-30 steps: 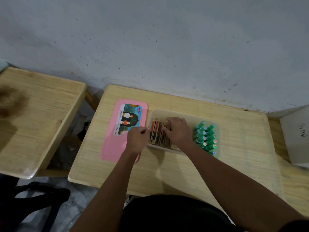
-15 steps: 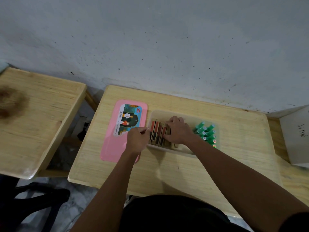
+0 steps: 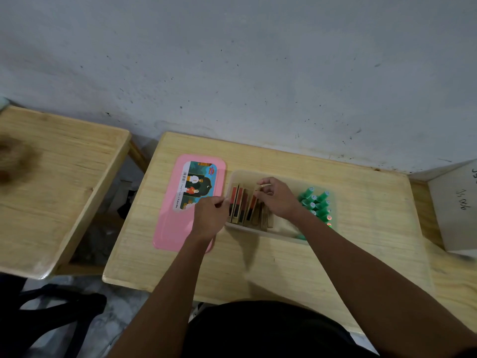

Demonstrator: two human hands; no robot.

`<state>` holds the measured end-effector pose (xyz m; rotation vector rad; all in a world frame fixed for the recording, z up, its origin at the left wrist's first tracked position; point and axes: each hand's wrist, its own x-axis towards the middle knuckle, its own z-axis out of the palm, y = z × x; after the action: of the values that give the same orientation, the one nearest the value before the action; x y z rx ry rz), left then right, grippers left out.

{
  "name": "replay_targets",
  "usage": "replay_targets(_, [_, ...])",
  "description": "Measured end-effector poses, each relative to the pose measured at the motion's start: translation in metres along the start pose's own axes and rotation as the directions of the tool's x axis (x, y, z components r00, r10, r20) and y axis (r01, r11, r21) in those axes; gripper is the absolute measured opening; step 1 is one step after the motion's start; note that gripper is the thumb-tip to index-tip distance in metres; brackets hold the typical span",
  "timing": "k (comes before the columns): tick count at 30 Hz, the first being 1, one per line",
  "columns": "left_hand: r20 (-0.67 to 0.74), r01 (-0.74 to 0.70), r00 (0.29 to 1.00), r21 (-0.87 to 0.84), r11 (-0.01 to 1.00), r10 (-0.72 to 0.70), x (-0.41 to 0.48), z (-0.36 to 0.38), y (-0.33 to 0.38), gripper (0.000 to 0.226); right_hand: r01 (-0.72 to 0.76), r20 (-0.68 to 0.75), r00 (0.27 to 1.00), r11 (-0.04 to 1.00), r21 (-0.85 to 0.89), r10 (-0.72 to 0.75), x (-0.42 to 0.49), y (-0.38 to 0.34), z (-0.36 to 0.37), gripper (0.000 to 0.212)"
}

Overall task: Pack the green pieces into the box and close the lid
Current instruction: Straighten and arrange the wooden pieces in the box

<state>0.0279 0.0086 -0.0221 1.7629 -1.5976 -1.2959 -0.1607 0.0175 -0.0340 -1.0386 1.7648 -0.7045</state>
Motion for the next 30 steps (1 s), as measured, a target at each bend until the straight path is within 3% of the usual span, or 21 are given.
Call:
replay_targets(15, [-0.010, 0.019, 1.000, -0.039, 0.999, -0.019, 0.000, 0.001, -0.001, 0.024, -0.202, -0.124, 0.969, 0.972, 0.117, 0.216, 0.007, -0.013, 0.034, 0.033])
replay_targets(24, [-0.006, 0.030, 1.000, -0.060, 0.998, -0.031, 0.001, 0.003, -0.004, 0.025, -0.109, -0.211, 0.975, 0.973, -0.206, 0.064, -0.004, -0.014, 0.039, 0.032])
replay_targets(28, [-0.003, 0.019, 1.000, -0.052, 0.998, -0.020, 0.002, 0.003, -0.005, 0.023, -0.104, -0.098, 0.993, 0.919, -0.380, 0.072, -0.009, -0.015, 0.040, 0.026])
replay_targets(30, [-0.004, 0.015, 1.000, -0.042, 0.999, -0.015, 0.003, 0.003, -0.005, 0.023, -0.098, -0.075, 0.994, 0.918, -0.384, 0.075, -0.011, -0.015, 0.043, 0.026])
